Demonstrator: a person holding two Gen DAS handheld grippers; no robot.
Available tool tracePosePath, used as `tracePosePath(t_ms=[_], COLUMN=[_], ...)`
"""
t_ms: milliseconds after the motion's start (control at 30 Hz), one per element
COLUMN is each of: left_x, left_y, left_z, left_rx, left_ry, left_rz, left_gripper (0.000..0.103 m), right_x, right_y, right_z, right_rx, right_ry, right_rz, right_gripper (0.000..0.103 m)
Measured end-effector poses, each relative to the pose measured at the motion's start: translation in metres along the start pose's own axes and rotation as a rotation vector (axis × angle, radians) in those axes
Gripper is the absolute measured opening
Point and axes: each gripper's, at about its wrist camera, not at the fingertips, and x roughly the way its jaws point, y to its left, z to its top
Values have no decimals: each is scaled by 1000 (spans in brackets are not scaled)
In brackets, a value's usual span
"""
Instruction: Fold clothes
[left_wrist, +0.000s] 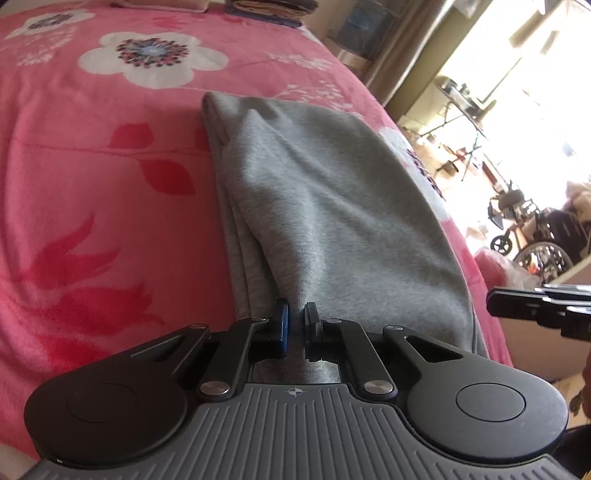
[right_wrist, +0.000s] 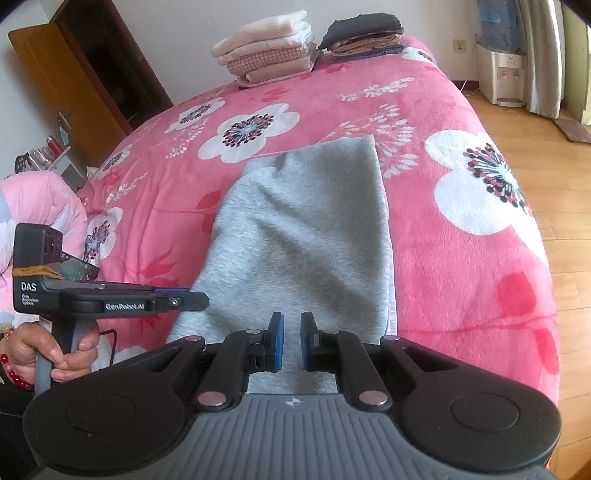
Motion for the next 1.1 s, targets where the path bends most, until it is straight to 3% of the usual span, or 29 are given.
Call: tracePosePath(t_ms=[300, 400, 567, 633, 867, 967, 1000, 1100], left_x=[3, 13, -1, -9, -31, -31, -31, -27], left_y=[2, 7, 15, 17, 4, -9, -12, -22], left_z=[0, -2, -5, -7, -13, -16, -16, -10], left_rx=[3, 18, -27, -22, 147, 242, 263, 341], left_ry=[23, 56, 32, 20, -63, -94, -102, -140], left_rz=[35, 34, -28, -39, -15, 8, 8, -5], left_gripper=[7, 13, 28, 29, 32, 33, 33, 33], right_x=[3, 8, 8, 5, 13, 46, 50, 44], right_y=[-2, -3, 4, 9, 29, 30, 33, 48], right_z=[-3, -6, -8, -9, -24, -50, -55, -57], right_rx=[6, 8, -30, -57, -172, -226, -254, -352], right_ry=[15, 33, 56, 60, 130, 316, 343, 312], right_rz=[1, 2, 38, 67, 131, 77, 61, 26], right_gripper=[10, 10, 10, 10, 10, 9, 9, 9])
